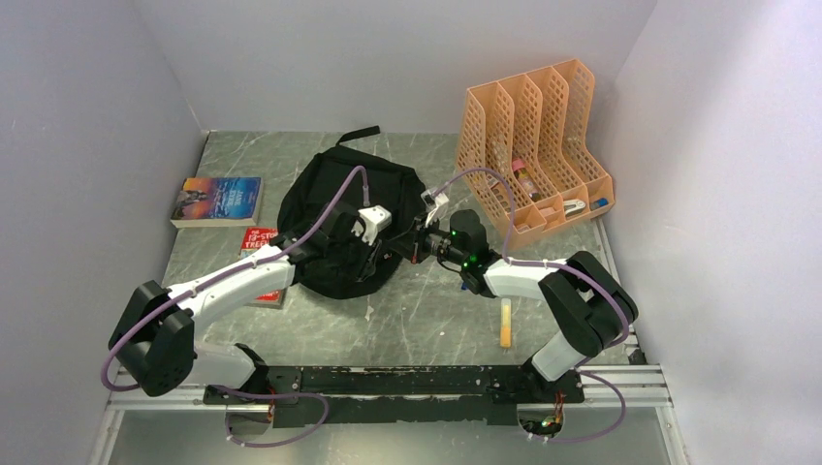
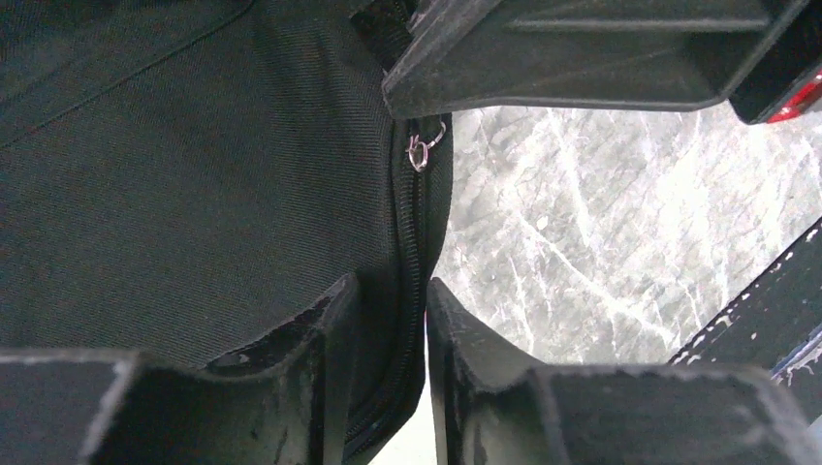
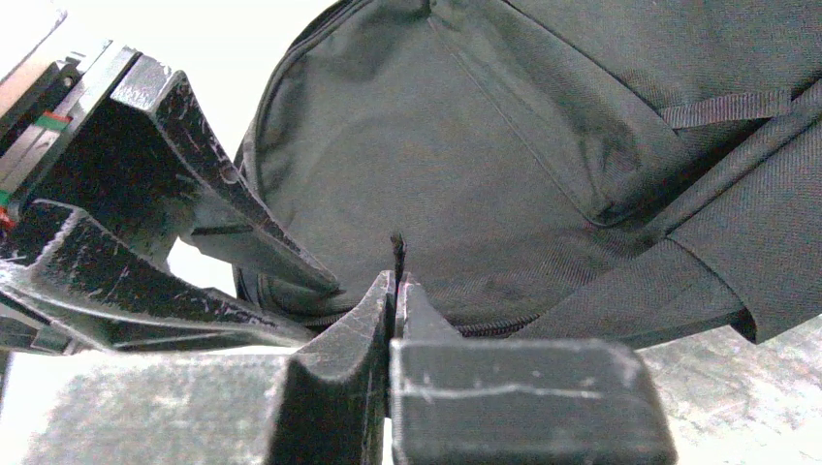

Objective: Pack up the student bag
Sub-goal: Unzip the student bag at the center of the board.

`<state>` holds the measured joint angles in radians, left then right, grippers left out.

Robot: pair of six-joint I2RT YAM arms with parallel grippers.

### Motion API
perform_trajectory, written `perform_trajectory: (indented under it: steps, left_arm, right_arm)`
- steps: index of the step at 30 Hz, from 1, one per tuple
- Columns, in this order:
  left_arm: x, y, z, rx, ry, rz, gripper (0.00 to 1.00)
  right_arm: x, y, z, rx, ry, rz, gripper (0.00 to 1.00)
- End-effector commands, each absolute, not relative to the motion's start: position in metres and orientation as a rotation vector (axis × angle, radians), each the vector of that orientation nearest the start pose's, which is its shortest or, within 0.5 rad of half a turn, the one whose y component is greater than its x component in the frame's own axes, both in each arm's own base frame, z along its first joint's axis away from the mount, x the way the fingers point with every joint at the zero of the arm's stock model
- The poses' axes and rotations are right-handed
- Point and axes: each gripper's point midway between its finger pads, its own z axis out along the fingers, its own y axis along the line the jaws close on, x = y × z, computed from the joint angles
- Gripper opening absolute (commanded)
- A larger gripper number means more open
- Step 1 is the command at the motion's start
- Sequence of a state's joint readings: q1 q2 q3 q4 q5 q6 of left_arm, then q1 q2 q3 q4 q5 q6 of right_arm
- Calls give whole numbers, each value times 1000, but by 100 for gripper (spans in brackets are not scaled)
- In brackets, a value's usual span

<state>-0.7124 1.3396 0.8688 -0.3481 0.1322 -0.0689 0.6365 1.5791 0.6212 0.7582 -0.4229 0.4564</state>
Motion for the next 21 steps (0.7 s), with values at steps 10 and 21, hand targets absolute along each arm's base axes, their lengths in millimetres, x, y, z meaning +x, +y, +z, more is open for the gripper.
perform_trajectory:
  steps: [10,21]
  left_arm:
    - [239,-245,104,862,2302,-499,5]
    - [229,-242,105,897,2303,-524,5]
  right_arm:
    - [330,318,146,-391,1819,1028,0]
    - [387,294,134,-242,1875,763,0]
